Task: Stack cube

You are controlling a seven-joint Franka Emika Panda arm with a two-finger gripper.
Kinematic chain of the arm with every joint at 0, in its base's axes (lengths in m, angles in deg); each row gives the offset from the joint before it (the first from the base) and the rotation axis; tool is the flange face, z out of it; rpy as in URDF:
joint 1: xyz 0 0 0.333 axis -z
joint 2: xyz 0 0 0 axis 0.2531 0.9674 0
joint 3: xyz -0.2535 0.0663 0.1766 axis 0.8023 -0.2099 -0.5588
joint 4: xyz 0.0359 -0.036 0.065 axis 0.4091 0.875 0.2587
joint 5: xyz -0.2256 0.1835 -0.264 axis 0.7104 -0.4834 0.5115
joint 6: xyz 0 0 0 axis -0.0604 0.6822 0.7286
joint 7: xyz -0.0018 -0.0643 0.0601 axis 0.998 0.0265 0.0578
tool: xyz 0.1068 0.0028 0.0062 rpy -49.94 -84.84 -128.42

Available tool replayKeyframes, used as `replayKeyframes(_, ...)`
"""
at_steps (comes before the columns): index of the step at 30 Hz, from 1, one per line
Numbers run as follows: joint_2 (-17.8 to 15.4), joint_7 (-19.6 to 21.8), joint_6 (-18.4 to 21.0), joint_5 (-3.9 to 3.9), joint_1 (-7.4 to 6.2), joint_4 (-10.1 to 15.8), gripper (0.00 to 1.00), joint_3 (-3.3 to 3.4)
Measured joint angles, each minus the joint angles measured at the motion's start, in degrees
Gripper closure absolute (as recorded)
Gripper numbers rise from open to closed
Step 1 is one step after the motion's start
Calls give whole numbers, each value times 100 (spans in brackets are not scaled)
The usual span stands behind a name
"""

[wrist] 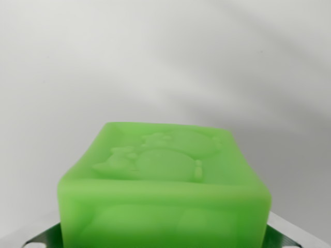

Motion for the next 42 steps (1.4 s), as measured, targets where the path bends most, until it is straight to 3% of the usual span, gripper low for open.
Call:
replayKeyframes(26,-363,362,63,41,-487,303,100,-18)
replayKeyframes(42,-572,614,118,77,-776,450,100,-73)
